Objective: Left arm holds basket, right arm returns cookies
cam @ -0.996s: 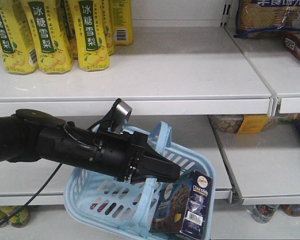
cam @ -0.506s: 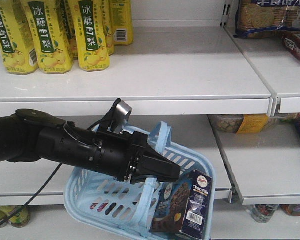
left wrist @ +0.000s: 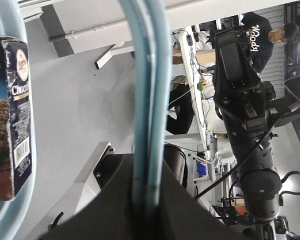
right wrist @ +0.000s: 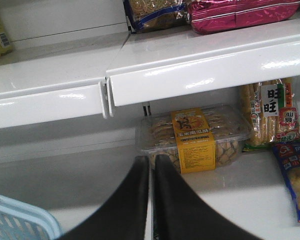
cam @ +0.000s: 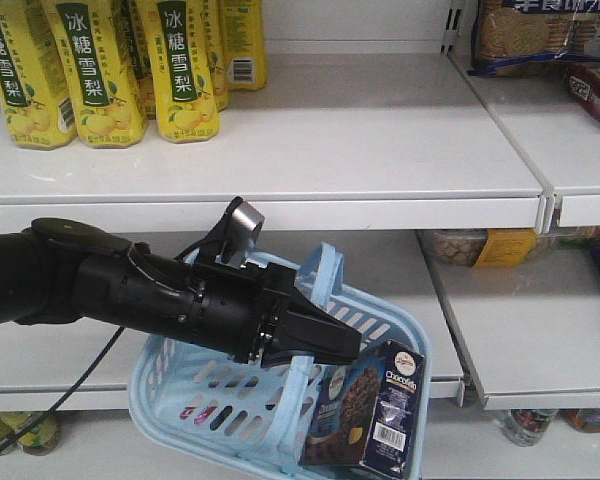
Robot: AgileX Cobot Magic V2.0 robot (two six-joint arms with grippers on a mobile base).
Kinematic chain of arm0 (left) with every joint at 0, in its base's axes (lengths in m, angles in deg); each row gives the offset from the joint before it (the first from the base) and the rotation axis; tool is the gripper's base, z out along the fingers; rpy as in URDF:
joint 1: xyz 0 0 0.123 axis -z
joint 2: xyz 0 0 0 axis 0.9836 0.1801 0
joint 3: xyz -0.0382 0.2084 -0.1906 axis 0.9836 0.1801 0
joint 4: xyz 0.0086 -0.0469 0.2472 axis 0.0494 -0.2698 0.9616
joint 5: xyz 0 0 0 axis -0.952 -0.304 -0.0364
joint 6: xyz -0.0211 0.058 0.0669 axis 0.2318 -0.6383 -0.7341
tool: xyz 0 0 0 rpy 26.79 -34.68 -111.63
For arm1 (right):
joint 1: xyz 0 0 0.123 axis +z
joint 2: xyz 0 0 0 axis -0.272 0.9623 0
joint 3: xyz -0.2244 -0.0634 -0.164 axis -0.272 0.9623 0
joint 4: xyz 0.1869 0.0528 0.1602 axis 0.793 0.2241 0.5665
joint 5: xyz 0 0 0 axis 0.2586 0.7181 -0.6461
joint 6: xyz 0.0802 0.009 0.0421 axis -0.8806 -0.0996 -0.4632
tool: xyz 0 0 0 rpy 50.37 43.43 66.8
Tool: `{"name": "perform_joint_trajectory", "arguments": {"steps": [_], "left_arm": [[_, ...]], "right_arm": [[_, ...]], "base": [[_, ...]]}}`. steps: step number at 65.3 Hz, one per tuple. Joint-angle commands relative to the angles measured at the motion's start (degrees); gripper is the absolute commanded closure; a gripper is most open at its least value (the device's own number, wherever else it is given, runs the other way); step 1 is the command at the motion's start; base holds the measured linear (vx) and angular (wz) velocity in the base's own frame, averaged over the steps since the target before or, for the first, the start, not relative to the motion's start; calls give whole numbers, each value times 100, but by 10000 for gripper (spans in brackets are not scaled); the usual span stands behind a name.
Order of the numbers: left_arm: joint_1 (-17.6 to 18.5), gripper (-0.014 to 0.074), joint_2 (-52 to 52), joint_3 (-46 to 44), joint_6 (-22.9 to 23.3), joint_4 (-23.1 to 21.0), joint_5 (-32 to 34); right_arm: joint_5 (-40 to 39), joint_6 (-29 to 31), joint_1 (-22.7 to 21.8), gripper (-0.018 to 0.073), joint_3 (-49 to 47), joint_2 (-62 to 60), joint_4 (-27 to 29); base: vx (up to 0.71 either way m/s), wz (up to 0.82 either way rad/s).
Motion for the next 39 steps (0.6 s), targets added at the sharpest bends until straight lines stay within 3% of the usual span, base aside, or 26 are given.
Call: {"name": "perform_joint_trajectory", "arguments": {"steps": [1,12,32,39], "left_arm": [[-89,602,-299,-299,-212,-1230,332],[-89,602,-299,-299,-212,-1230,332],[-89,602,-299,-299,-212,-1230,332],[-89,602,-299,-299,-212,-1230,332]], "right_arm": [[-475,57,-3,518,-204,70,-20],[-475,57,-3,420,-204,70,-20],[-339,57,-3,137,-204,70,-20],[-255,57,-3,85,-204,70,-14]], "base": [[0,0],[0,0],[0,0],[0,0]]}}
